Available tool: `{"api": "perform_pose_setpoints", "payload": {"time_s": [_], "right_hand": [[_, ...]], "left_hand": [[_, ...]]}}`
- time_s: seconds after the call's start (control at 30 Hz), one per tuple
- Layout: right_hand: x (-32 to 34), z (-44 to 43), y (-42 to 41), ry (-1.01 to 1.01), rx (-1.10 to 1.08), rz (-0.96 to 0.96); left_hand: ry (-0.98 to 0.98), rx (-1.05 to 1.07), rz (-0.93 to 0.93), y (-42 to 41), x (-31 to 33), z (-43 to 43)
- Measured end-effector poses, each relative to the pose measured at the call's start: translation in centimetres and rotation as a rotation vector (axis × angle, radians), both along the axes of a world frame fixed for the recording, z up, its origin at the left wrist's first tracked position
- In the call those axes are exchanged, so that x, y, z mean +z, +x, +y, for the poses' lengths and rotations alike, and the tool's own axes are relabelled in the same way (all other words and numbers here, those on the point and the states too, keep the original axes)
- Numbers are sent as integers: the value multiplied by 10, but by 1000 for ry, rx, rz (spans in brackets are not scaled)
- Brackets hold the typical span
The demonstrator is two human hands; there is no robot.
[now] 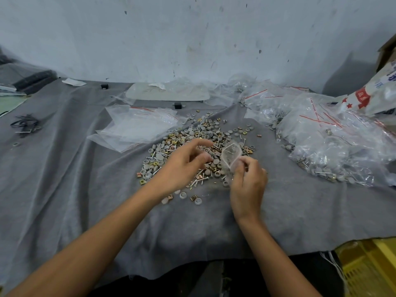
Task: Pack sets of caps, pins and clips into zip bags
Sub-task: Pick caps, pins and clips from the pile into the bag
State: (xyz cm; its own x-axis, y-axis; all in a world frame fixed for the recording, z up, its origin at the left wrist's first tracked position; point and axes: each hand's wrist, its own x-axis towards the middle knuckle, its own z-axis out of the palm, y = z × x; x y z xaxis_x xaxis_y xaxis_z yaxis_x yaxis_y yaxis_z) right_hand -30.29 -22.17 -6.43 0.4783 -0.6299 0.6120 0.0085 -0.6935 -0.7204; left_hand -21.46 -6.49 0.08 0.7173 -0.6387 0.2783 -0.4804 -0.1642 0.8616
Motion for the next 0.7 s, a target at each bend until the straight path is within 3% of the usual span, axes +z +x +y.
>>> {"api": "perform_pose_setpoints", "payload": {"time_s": [0.1,0.17,0.23,0.37,0.7], "right_hand": [[1,1,-1,-26,-108,-51],[3,3,-1,-68,-153,-64],[3,3,0,-93,-156,-41],[0,2,1,-122,-99,16],[-5,0,4,-162,-16,108]], "left_hand": [[106,137,-82,9,1,7],[323,172,-214,12,-4,11],[533,152,-318,12,-12,11],[739,184,-434,6,-33,1],[877,257,-695,0,-40,-13]]}}
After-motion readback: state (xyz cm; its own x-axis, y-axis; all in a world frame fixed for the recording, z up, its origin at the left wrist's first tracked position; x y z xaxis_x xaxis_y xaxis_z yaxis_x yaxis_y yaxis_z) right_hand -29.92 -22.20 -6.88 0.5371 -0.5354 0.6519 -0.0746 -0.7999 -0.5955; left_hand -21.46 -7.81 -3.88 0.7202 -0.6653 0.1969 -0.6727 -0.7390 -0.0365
